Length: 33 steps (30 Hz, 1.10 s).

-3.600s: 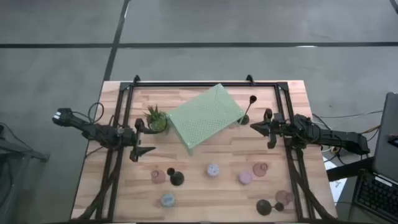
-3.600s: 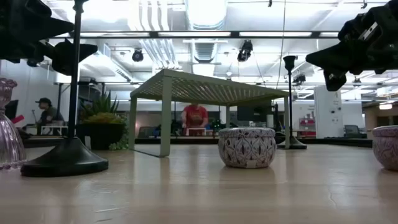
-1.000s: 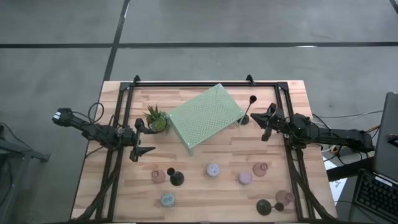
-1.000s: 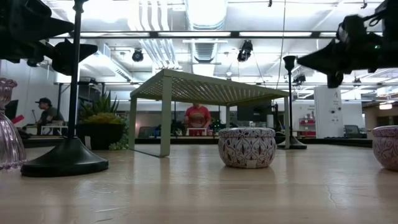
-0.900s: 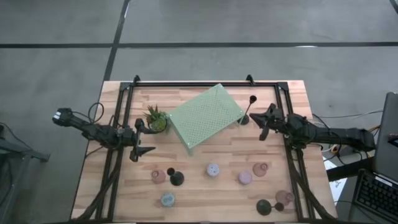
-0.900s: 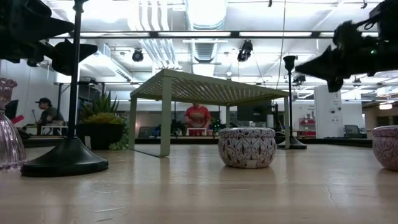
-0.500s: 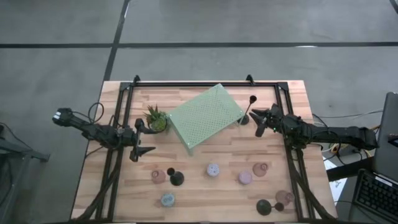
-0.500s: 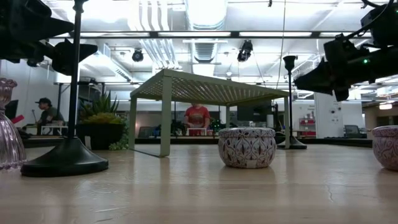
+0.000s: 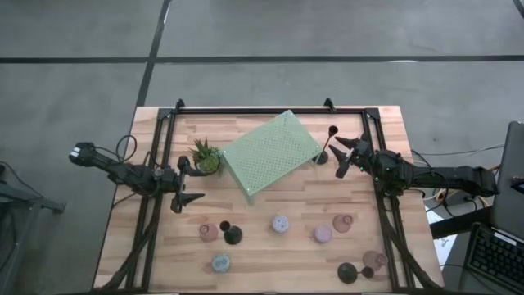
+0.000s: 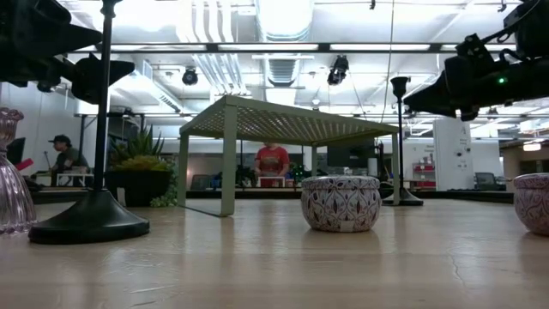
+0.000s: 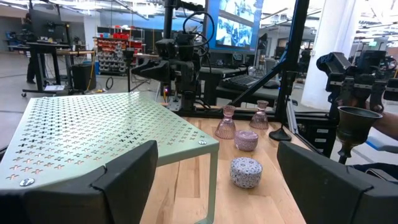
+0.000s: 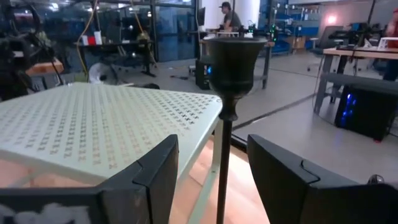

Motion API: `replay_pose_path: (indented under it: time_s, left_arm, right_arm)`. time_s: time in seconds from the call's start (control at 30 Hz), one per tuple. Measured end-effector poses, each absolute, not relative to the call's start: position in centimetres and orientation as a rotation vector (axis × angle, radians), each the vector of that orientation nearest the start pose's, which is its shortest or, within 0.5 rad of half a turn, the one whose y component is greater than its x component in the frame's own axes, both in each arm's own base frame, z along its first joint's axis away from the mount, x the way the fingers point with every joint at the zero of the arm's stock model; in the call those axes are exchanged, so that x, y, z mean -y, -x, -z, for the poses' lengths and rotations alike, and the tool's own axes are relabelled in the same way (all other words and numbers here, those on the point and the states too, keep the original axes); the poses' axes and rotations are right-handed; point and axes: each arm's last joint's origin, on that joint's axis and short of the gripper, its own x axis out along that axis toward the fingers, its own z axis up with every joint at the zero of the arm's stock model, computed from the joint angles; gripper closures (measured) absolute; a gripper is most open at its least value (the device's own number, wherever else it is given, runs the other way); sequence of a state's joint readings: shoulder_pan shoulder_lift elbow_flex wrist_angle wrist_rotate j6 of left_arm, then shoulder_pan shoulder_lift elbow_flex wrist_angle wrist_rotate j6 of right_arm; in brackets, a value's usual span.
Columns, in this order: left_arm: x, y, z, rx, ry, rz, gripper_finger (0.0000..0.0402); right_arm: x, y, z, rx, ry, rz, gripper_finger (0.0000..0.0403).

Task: Pick & Place candle stick holders
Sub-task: Put the top right black candle holder on the shelf

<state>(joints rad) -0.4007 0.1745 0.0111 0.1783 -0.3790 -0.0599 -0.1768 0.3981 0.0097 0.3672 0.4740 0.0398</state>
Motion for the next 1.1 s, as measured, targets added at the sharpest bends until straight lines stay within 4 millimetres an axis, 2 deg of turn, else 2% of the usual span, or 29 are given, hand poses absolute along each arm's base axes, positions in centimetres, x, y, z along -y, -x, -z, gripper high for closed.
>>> replay_pose_path:
  time_s: [0.2,0.47,1.1]
  left_arm:
    - [3.2,-10.2,-17.0,0.013,0.066,0.022,0.0067]
    - [3.2,-10.2,-17.0,0.013,0.066,0.023,0.0067]
    - [3.2,-10.2,-17.0,0.013,0.065,0.022,0.0067]
  right_arm:
    - [3.5,-11.9,-16.3,-0.048,-0.013,0.651,0.0221]
    - [3.7,-12.3,-16.8,0.006,-0.001,0.697,0.0225]
    - [4.7,-13.0,-16.4,0.015,-0.023,0.760,0.0256]
